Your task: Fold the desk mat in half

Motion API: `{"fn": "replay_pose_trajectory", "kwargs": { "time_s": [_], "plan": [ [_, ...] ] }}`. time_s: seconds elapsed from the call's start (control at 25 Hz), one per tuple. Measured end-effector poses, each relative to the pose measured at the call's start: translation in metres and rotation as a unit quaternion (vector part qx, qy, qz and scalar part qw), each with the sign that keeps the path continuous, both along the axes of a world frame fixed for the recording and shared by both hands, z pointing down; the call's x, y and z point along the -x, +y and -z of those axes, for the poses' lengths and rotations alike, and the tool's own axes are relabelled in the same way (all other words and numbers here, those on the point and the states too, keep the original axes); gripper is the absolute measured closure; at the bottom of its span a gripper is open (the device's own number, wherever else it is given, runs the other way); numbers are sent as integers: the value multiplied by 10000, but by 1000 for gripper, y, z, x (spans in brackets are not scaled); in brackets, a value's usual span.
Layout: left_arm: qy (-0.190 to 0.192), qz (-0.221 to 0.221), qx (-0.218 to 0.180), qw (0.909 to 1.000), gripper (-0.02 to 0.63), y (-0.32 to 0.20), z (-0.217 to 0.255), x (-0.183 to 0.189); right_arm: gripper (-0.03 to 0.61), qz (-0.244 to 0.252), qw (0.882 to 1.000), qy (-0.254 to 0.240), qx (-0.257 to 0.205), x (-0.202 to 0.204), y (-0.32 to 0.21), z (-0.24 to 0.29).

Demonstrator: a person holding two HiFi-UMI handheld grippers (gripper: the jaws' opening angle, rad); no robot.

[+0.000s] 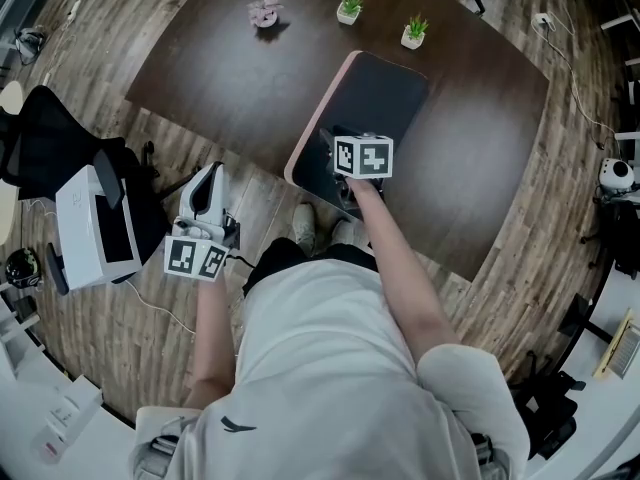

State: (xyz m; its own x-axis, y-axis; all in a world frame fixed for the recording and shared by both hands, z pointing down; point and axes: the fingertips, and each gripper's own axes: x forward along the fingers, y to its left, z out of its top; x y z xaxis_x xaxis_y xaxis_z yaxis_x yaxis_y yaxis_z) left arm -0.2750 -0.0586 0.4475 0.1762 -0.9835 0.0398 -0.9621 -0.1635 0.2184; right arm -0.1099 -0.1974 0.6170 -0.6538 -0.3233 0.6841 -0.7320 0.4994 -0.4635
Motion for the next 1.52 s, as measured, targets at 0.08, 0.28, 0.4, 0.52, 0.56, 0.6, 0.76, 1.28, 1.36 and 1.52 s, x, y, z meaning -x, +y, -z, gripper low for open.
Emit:
{"fn": "replay_pose_trajectory", "kwargs": {
  "time_s": [0.08, 0.28, 0.4, 0.52, 0.56, 0.6, 0.76, 1.28, 1.36, 1.52],
  "plan": [
    [-3, -3, -3, 10000, 611, 2, 0, -1, 465, -2, 9998, -153, -161, 0, -1, 13],
    [24, -94, -46, 9999, 611, 0, 1, -11, 477, -63, 9985, -388, -386, -6, -6, 37],
    [36, -168, -87, 9998, 611, -1, 2, -18, 483, -94, 9972, -452, -584, -12, -7, 50],
    [44, -236, -126, 9996, 611, -2, 5, -25, 503, -132, 9934, -479, -1035, -22, -7, 72],
    [45, -260, -134, 9996, 611, -3, 5, -27, 503, -135, 9917, -511, -1170, -25, -7, 80],
    [47, -286, -141, 9995, 611, -3, 5, -29, 503, -141, 9900, -542, -1295, -29, -6, 87],
    [52, -415, -170, 9990, 611, -6, 6, -38, 508, -261, 9818, -678, -1757, -52, -1, 119],
    [39, -742, -275, 9969, 611, -17, 11, -62, 551, -960, 9230, -714, -3658, -177, 60, 190],
    [29, -788, -268, 9965, 611, -18, 10, -62, 575, -1046, 9103, -638, -3954, -192, 75, 190],
    [18, -872, -265, 9958, 611, -19, 10, -64, 575, -1159, 9015, -523, -4137, -207, 96, 185]
  ]
}}
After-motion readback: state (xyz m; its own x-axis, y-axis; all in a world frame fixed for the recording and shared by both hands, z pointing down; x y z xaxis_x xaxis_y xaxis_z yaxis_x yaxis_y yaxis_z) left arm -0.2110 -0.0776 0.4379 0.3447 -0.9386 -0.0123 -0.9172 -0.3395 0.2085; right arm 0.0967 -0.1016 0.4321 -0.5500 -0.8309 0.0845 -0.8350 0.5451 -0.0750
